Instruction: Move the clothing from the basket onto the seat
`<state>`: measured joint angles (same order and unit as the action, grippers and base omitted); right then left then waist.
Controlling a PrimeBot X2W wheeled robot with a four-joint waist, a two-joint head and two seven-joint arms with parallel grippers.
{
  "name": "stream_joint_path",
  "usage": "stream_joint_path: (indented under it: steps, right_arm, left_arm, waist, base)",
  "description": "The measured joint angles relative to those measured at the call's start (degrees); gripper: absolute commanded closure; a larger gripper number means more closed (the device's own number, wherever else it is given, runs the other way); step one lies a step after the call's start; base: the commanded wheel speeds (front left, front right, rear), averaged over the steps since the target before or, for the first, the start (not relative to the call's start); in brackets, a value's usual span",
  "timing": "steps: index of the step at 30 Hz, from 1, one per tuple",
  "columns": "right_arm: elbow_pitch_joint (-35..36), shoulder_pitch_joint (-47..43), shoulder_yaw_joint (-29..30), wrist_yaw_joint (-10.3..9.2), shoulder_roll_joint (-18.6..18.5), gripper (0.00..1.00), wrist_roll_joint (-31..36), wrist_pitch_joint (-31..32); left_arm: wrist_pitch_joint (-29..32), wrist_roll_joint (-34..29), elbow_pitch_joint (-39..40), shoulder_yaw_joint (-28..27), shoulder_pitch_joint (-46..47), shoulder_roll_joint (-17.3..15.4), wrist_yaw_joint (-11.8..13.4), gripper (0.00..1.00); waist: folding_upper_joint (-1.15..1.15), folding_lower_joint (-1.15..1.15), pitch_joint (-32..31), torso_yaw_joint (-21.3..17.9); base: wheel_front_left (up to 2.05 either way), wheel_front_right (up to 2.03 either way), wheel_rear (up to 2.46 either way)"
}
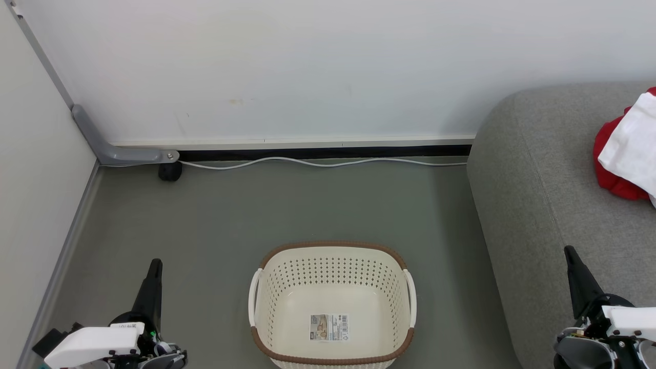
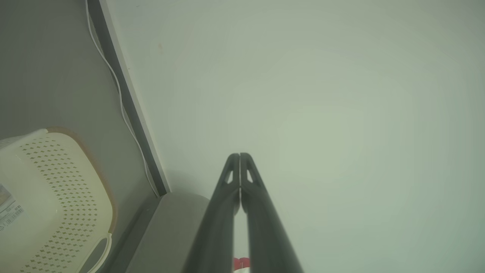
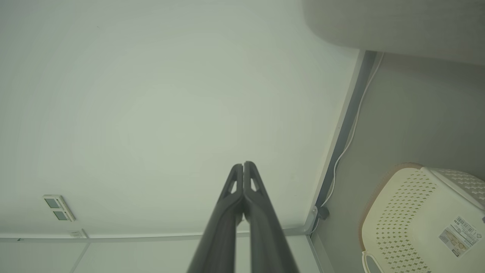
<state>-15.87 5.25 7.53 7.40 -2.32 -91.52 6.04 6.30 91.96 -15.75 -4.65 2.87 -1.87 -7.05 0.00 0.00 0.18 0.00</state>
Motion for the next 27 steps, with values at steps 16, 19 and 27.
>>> stream_joint_path:
  steps: [16,19,27]
  right_arm:
    - [0.01,-0.01,0.0,0.0,0.0,1.0,0.0,0.0]
    - [0.02,-0.01,0.0,0.0,0.01,1.0,0.01,0.0]
    - [0.02,-0.01,0.0,0.0,0.01,1.0,0.01,0.0]
  left_arm:
    - [0.0,0.0,0.0,0.0,0.0,0.0,-0.01,1.0]
    - [0.0,0.0,0.0,0.0,0.0,0.0,-0.01,1.0]
    - [0.0,0.0,0.01,0.0,0.0,0.0,-0.01,1.0]
  waist:
    - [0.0,0.0,0.0,0.0]
    - [0.0,0.0,0.0,0.0]
    - [0.0,0.0,0.0,0.0]
  base:
    - [0.0,0.0,0.0]
    - [0.0,0.0,0.0]
    - [0.0,0.0,0.0]
